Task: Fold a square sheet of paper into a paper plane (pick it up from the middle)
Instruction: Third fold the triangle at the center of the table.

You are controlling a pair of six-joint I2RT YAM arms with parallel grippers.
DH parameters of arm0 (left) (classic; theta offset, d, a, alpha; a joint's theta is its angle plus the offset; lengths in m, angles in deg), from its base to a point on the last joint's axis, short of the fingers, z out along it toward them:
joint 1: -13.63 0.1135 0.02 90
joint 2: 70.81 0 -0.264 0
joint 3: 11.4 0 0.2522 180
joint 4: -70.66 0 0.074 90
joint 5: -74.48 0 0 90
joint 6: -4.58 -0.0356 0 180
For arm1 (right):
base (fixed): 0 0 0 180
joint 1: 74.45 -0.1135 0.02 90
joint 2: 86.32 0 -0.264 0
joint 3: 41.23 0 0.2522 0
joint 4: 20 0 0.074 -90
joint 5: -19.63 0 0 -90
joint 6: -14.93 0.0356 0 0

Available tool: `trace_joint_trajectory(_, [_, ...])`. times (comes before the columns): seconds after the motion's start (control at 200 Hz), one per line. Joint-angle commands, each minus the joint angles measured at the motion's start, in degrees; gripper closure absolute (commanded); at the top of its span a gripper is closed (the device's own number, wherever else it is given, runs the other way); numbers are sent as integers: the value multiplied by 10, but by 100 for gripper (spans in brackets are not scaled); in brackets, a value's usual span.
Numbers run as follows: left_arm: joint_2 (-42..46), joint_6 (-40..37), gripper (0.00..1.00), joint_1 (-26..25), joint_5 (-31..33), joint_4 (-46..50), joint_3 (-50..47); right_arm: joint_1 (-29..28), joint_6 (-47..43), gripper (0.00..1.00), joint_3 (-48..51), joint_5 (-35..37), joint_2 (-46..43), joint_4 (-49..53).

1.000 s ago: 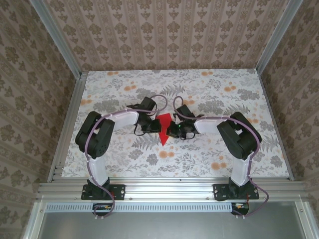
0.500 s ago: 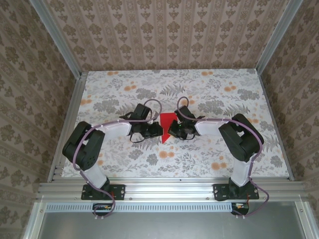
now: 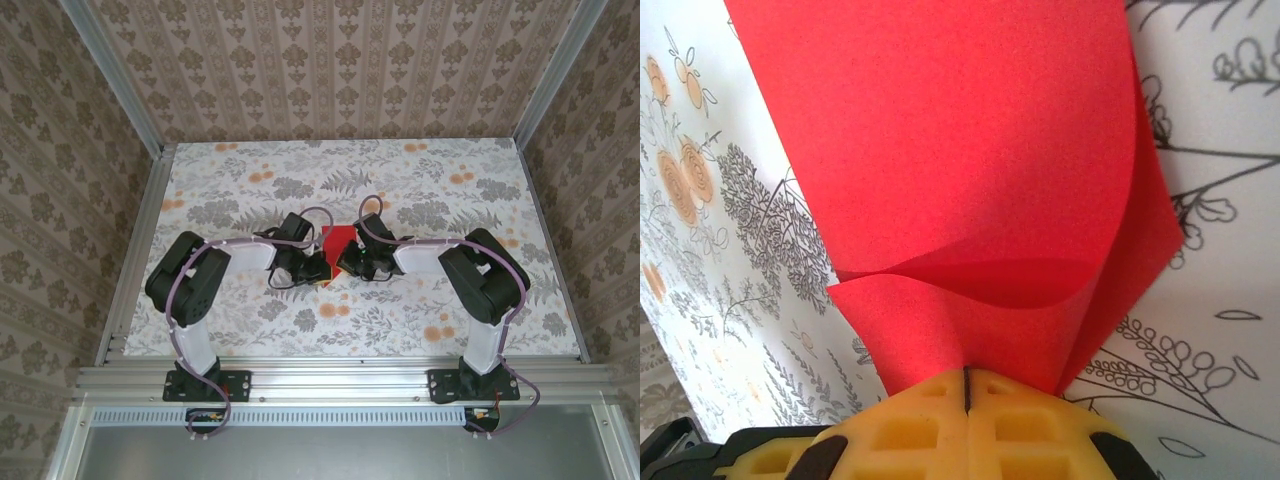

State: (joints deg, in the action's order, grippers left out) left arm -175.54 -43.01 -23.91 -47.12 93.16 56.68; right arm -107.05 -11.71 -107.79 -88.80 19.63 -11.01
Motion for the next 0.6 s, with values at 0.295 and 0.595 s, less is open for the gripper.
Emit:
trace_joint_trajectory(0.295, [-25, -30, 100, -4, 60, 96, 27, -8, -54, 97, -4, -55, 17, 29])
trace_joint_trajectory(0.595, [-30, -57, 100, -4, 74, 137, 25, 70, -103, 98, -3, -13, 32, 62])
